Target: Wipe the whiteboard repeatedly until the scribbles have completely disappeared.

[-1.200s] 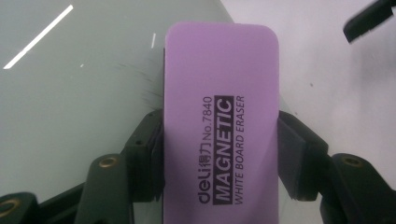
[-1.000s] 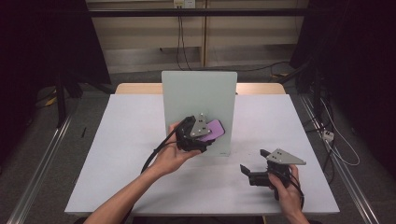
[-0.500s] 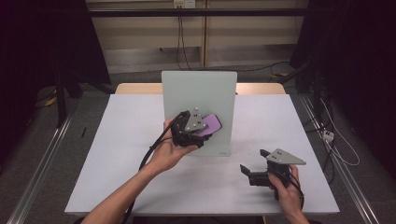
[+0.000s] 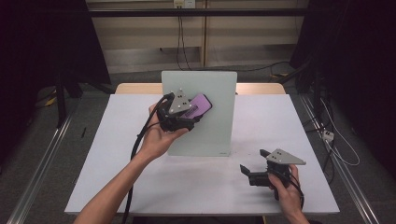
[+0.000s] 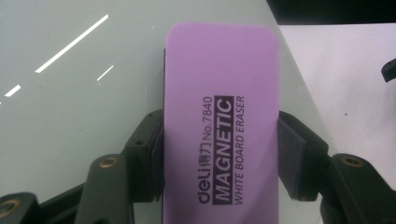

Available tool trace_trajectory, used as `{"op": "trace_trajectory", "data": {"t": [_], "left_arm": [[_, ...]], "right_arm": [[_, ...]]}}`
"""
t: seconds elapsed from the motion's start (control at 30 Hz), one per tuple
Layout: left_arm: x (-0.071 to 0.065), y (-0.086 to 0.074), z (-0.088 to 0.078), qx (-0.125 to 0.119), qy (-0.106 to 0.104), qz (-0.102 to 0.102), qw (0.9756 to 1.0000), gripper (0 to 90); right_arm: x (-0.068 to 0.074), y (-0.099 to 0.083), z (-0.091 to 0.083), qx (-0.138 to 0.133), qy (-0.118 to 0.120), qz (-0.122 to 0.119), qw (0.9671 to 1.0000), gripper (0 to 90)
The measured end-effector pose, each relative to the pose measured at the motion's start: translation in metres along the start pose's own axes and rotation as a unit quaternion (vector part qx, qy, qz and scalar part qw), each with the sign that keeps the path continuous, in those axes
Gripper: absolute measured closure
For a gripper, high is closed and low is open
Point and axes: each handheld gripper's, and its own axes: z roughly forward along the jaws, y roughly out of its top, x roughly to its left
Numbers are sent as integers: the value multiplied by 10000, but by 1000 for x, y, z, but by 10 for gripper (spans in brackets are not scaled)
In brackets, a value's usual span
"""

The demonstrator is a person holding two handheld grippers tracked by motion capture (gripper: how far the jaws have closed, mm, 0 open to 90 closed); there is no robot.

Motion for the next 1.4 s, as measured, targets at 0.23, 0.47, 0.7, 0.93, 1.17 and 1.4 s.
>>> {"op": "trace_trajectory", "data": {"t": [0.23, 0.47, 0.7, 0.93, 1.17, 1.4], "left_arm": [[-7, -7, 3, 129, -20, 164, 9998, 411], [-25, -26, 15, 459, -374, 406, 9974, 411], [-42, -40, 24, 640, -473, 667, 9946, 411], [-49, -52, 32, 752, -811, 505, 9926, 411], [-51, -55, 32, 826, -840, 487, 9918, 412], [-38, -50, 21, 681, -685, 351, 9947, 411]], "right_arm": [[0, 0, -1, 0, 2, 7, 10000, 37], [1, 0, 0, 8, 7, 0, 10000, 37], [2, 0, 2, 20, 4, 19, 10000, 38], [0, 0, 2, 12, 5, -8, 10000, 38], [1, 0, 1, 14, 0, -2, 10000, 38], [0, 0, 1, 9, -3, -8, 10000, 37]]}}
